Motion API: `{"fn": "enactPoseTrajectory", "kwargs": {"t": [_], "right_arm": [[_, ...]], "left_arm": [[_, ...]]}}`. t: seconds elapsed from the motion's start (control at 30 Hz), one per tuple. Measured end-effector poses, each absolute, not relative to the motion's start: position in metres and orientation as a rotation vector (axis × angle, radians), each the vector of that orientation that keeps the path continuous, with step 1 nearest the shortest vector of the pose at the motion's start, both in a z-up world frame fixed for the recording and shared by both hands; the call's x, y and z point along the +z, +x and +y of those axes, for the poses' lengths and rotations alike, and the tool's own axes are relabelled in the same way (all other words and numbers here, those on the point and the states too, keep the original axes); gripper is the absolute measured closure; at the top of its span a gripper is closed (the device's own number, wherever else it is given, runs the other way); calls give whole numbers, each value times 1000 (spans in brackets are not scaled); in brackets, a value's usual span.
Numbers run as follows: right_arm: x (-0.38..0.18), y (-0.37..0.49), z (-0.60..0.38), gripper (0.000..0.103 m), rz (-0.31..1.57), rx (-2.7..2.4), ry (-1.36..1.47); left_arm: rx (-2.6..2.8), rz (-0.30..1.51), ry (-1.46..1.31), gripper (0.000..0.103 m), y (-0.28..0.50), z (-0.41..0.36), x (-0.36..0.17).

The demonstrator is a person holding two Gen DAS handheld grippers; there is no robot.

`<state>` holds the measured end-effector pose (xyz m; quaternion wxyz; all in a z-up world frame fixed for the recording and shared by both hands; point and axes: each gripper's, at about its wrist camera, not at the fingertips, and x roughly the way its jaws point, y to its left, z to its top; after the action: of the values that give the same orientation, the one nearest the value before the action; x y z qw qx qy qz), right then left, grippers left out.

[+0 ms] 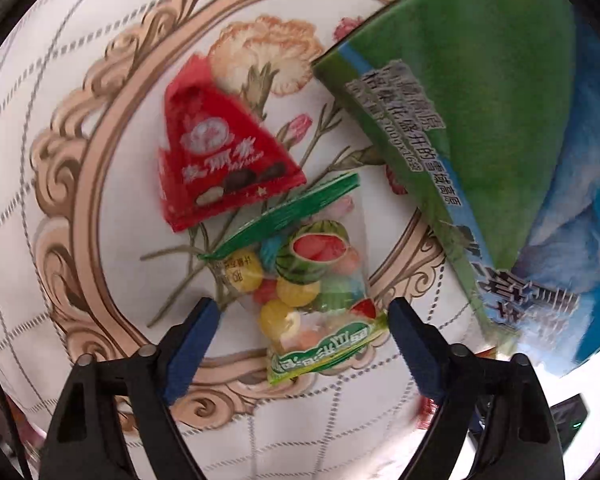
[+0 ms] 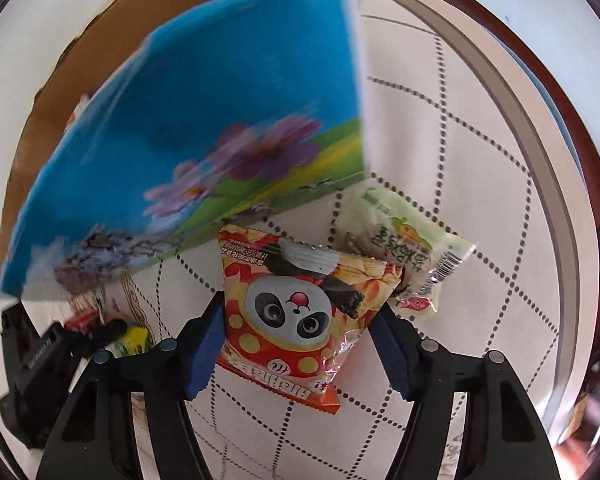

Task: Organize snacks
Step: 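Grasp the clear fruit-candy bag with the left tool while the right grasps the panda snack bag, then carry both packets into the cardboard box and open both tools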

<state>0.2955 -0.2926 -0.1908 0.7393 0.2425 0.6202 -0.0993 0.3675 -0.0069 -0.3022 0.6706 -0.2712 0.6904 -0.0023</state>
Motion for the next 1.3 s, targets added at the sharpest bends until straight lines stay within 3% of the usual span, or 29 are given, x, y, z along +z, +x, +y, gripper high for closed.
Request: {"fn": "enactPoseTrajectory", "kwargs": {"t": [0.07, 0.13, 0.37, 0.57, 0.97, 1.17, 1.23, 1.3], "right_arm": [[-189, 295, -282, 34, 1377, -184, 476], [-188, 293, -271, 35, 1395, -148, 404], [-189, 266, -240, 37, 1469, -25, 258], [-197, 224, -208, 37, 1553, 79, 124], [-206, 194, -232, 36, 1557, 26, 301], [-186, 194, -246, 41, 1484, 3, 312], [-177, 191, -254, 45, 1475, -2, 292], [-174, 191, -253, 47, 1463, -5, 287]], "left_arm": [[-29, 1534, -502, 38, 365, -11, -296], [-70, 1512, -382, 43, 357, -15, -290], [-202, 1542, -37, 44, 297, -24, -288], [-263, 1601, 52, 43, 255, -26, -296], [-193, 1628, -531, 39, 248, 47, -315], [-130, 1560, -265, 39, 275, 36, -297], [-136, 1522, -180, 48, 273, 25, -293], [-147, 1500, -101, 50, 272, 13, -289]]}}
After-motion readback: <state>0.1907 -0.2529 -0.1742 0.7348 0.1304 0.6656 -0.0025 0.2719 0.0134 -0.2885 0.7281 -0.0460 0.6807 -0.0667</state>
